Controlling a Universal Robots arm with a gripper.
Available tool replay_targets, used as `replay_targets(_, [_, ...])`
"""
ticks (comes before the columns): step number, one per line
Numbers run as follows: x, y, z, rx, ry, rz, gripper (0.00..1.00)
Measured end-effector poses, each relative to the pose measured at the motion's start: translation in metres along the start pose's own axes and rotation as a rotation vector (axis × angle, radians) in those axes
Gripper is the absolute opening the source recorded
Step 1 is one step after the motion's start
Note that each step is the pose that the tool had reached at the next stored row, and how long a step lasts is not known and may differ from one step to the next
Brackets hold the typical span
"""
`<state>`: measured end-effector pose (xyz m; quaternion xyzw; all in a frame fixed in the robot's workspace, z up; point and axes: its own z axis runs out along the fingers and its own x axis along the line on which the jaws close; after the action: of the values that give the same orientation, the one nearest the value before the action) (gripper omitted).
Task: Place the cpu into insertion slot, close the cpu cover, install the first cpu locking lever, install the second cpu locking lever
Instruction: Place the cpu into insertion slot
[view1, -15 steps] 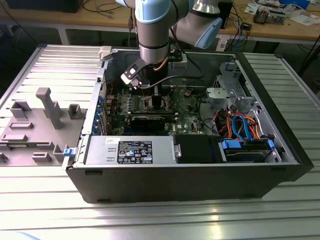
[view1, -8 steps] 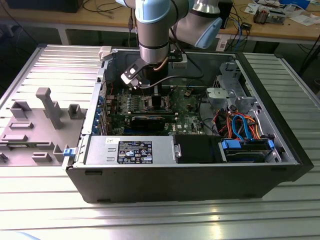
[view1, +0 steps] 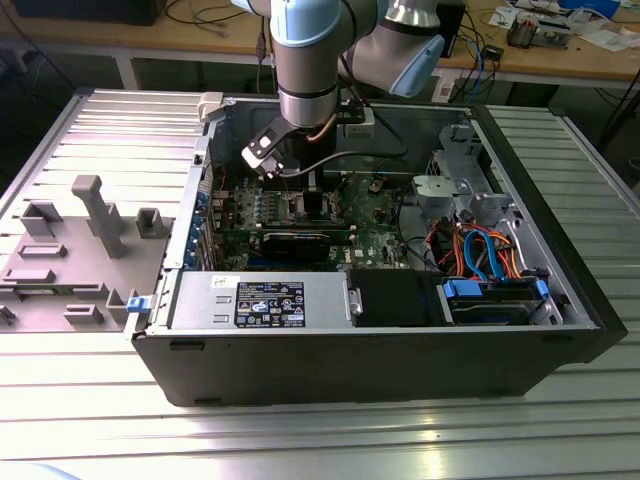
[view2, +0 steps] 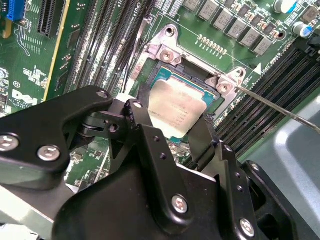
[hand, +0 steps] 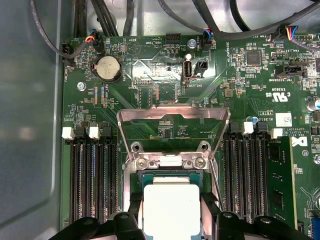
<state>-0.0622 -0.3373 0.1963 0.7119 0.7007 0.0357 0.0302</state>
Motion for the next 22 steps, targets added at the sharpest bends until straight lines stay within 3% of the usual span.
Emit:
replay_targets(2, [0.0000, 0.0000, 0.0001, 0.0002, -0.0005, 0.000, 0.62])
replay_targets(7, [0.0000, 0.0000, -0.0009, 0.0004, -0.0012, 0.000, 0.62])
replay_targets(14, [0.0001, 0.0011, -0.0113, 0.0020, -0.0012, 0.001, 0.62])
replay_targets(15, [0.0001, 0.0014, -0.0132, 0.0030, -0.0013, 0.001, 0.54])
replay_targets(16, [0.0001, 0.0017, -0.0142, 0.0040, -0.0013, 0.001, 0.54])
replay_targets(17, [0.0002, 0.0020, -0.0147, 0.0055, -0.0012, 0.001, 0.47])
replay_targets(18, [0.0001, 0.0025, -0.0151, 0.0097, -0.0012, 0.001, 0.35])
replay_targets(20, [0.0001, 0.0025, -0.0151, 0.0099, -0.0014, 0.001, 0.29])
replay_targets(22, [0.0001, 0.0026, -0.0151, 0.0101, -0.0014, 0.001, 0.11])
